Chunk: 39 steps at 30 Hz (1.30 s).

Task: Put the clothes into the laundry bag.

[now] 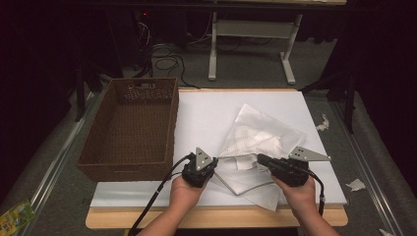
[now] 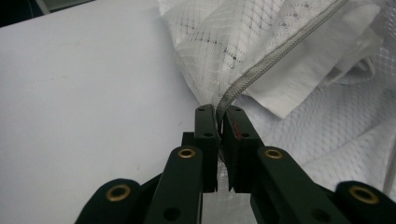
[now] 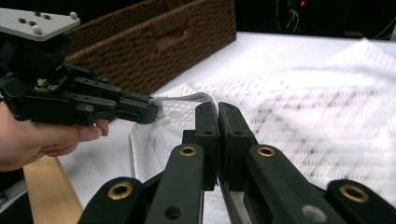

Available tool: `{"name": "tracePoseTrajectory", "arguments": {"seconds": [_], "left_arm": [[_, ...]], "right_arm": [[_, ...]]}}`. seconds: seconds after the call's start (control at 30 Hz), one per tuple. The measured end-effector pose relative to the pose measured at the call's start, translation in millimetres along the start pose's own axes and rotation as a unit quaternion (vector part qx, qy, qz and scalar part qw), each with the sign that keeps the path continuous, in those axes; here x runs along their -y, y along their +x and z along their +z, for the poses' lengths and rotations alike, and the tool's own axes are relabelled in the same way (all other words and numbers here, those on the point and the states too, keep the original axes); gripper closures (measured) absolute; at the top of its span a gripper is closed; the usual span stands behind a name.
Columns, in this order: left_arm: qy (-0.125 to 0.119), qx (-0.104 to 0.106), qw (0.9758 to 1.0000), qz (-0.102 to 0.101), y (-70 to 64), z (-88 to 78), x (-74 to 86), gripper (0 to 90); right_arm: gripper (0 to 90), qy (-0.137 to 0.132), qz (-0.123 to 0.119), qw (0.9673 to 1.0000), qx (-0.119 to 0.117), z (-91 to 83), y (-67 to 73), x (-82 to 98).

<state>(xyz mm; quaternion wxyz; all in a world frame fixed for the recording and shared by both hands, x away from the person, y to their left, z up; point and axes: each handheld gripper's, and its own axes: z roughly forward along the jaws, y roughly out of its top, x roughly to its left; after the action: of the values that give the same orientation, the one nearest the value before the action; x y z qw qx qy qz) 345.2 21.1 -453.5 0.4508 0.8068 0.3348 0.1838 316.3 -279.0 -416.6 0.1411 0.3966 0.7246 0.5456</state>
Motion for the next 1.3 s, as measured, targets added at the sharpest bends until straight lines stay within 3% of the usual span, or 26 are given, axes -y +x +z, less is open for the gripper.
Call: {"name": "tracePoseTrajectory", "arguments": {"seconds": [0.1,0.23,0.33,0.4,0.57,0.7,0.77,0.83,0.93,1.07,1.1,1.17,1.23,1.3], "left_arm": [[0.003,0.017,0.9995,-0.026,2.8,5.2,10.5,84.0],[-0.001,0.019,0.9996,-0.019,4.5,5.3,12.6,84.0],[-0.002,0.018,0.9996,-0.021,5.8,5.3,13.3,83.0],[-0.001,0.016,0.9997,-0.019,6.3,7.0,14.2,82.8],[-0.004,0.016,0.9994,-0.030,8.4,9.9,14.4,81.7],[-0.005,0.015,0.9993,-0.033,11.2,10.5,14.1,81.0],[-0.008,0.016,0.9992,-0.037,11.9,11.4,14.6,80.1],[-0.008,0.016,0.9991,-0.037,12.3,11.8,15.2,79.6],[-0.014,0.017,0.9992,-0.035,11.9,11.8,15.7,82.6],[-0.014,0.016,0.9992,-0.035,11.7,11.4,15.4,83.7],[-0.015,0.015,0.9992,-0.033,11.5,10.8,15.4,84.0],[-0.020,0.014,0.9992,-0.032,11.0,8.9,15.4,84.3],[-0.027,0.009,0.9990,-0.034,10.8,6.1,14.9,84.5],[-0.034,0.005,0.9988,-0.036,11.4,2.1,14.4,84.7]], "right_arm": [[82.8,0.014,-0.003,0.9999,-0.005,-0.1,7.9,3.9],[77.5,0.007,-0.004,0.9999,-0.011,-9.9,17.2,3.9],[74.5,-0.011,0.000,0.9998,0.014,-21.9,13.0,0.6],[71.4,-0.025,0.020,0.9988,0.037,-29.7,2.1,0.2],[54.7,-0.034,0.066,0.9901,0.119,-48.3,-25.6,8.6],[31.2,-0.006,0.086,0.9846,0.152,-49.4,-35.9,17.1],[25.4,0.017,0.093,0.9827,0.159,-42.1,-37.8,21.6],[22.2,0.032,0.080,0.9816,0.170,-34.0,-37.7,24.7],[22.0,0.077,0.069,0.9757,0.193,-18.4,-42.0,30.8],[26.3,0.144,0.093,0.9633,0.206,0.3,-58.7,44.7],[29.6,0.153,0.094,0.9627,0.203,4.7,-62.0,47.7],[37.9,0.161,0.062,0.9611,0.216,8.2,-60.3,46.7],[49.2,0.166,0.048,0.9612,0.215,11.6,-58.8,45.2],[63.5,0.166,0.039,0.9634,0.207,14.6,-60.3,43.0]]}}
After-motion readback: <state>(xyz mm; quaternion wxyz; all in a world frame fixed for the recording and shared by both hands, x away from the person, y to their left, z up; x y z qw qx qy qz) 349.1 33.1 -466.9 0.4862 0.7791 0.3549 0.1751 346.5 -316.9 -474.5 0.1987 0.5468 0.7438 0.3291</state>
